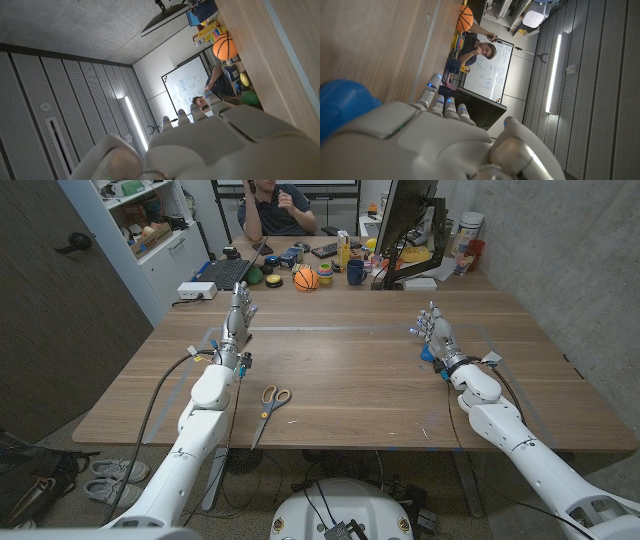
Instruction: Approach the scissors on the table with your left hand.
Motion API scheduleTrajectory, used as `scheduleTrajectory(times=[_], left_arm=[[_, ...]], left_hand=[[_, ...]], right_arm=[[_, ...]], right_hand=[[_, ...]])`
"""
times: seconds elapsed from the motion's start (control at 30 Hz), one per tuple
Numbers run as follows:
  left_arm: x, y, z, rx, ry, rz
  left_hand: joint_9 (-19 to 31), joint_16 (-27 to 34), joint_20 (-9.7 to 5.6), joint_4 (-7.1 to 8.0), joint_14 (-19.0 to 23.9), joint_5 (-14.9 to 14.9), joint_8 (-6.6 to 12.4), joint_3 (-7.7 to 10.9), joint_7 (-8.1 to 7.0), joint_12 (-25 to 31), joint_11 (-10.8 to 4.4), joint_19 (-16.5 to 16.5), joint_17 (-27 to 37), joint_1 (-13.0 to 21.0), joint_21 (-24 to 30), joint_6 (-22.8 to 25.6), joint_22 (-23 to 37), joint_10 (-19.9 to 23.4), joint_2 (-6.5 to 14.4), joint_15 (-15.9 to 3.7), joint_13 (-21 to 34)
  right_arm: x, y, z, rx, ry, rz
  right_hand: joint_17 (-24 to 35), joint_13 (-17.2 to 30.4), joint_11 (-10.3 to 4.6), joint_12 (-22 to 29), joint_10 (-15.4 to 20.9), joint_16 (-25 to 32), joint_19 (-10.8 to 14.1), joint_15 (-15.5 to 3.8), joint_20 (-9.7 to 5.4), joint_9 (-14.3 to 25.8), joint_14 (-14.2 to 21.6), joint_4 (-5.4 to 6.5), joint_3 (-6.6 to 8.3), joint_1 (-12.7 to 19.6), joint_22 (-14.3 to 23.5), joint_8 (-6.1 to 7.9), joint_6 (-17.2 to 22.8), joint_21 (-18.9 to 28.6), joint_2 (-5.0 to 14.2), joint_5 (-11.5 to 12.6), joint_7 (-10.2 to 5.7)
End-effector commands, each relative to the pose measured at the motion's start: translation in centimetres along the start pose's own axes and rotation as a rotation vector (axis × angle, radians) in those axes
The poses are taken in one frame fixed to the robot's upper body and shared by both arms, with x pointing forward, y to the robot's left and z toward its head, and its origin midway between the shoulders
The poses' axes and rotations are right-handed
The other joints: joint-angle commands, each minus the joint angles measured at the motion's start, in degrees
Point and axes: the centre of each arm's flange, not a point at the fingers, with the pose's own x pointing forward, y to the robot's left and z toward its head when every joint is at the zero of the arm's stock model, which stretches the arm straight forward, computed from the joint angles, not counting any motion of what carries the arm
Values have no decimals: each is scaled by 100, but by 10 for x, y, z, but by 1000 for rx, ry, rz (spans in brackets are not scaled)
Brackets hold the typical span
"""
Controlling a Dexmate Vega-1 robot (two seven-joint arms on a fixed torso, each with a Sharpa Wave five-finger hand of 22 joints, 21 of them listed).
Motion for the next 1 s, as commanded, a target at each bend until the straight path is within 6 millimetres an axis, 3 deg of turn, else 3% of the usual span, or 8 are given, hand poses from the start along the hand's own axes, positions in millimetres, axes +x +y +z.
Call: scheduleTrajectory(times=[0.03,0.3,0.8,0.93,1.0], left_arm=[[1,1,25,150,-93,-3],[3,-3,47,276,-175,-23],[0,-12,92,553,-304,-128],[-4,-15,101,636,-320,-171],[-6,-17,105,664,-326,-201]], left_hand=[[16,-25,62,-31,-108,-3,-10,-39,-45,-29,-4,-67,20,87,-10,-108,19,-95,-28,-59,9],[20,-48,77,-111,-250,-4,11,-66,-49,-37,-181,-102,21,247,2,-130,10,-261,-39,-166,10],[20,-64,114,-251,-420,3,1,-84,-52,-51,-193,-169,23,518,-8,-239,-5,-518,-66,-153,9],[20,-63,203,-320,-488,5,-7,-94,-52,-38,-179,-202,24,650,-9,-315,-12,-589,-82,-116,9],[20,-58,339,-373,-531,5,-10,-107,-52,-29,-194,-218,26,749,-9,-371,-17,-638,-102,-112,9]], right_arm=[[1,-2,-1,0,1,-2],[2,-3,-2,5,2,-3],[0,-5,-3,7,0,1],[0,-5,-4,7,0,4],[-1,-5,-3,1,-5,8]], right_hand=[[10,28,31,24,3,-14,-944,14,14,9,-370,6,6,-8,14,30,-34,-4,213,23,297],[11,28,30,24,2,-20,-943,13,16,9,-370,7,-1,-10,14,29,-35,-12,211,25,298],[12,28,30,23,2,-34,-944,13,22,10,-374,10,-22,-19,15,26,-46,-31,201,28,298],[13,28,25,23,1,-35,-943,15,19,10,-369,11,-28,-22,15,26,-48,-35,197,29,299],[13,28,25,22,0,-37,-942,14,22,10,-371,11,-31,-24,15,25,-50,-37,194,29,302]])
